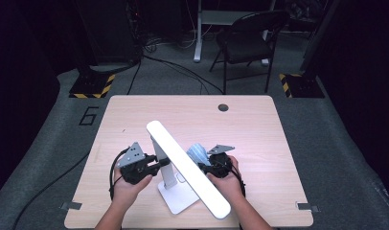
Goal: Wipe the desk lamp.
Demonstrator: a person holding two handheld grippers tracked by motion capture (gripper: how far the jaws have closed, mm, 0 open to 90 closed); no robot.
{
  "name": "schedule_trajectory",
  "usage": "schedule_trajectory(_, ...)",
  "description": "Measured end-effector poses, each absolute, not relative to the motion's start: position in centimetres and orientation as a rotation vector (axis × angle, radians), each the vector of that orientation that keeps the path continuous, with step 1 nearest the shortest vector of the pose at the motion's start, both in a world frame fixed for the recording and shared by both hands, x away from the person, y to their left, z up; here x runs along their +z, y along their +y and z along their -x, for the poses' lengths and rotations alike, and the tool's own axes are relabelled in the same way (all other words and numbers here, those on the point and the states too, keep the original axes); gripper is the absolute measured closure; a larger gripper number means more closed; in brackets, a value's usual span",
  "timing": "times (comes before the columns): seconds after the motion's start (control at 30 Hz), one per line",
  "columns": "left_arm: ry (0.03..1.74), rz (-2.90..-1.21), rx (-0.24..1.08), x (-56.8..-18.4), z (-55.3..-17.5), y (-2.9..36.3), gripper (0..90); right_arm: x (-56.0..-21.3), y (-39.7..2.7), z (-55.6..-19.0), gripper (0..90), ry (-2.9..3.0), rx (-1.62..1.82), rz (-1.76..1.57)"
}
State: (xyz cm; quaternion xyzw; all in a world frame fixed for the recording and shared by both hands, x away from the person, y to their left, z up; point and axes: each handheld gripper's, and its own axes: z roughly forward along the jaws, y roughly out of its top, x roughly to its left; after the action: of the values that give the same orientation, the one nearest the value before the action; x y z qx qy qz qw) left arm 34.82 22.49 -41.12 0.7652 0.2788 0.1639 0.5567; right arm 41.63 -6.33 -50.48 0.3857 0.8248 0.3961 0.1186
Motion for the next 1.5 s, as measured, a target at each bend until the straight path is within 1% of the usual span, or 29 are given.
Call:
schedule_trajectory(0.3, 0.677, -1.803, 0.417, -41.1, -34.6, 22.3, 75.7, -50.4, -7.1, -40.1, 65.5, 2.422, 1.19, -1.113)
schedule_trajectory(0.83, 0.681, -1.81, 0.413, -41.1, -34.7, 22.4, 75.4, -50.4, -9.9, -36.8, 65.5, 2.438, 1.227, -1.147)
schedule_trajectory(1.5, 0.688, -1.814, 0.411, -40.9, -35.9, 21.3, 75.5, -49.5, -11.9, -36.2, 63.9, 2.319, 1.251, -1.197)
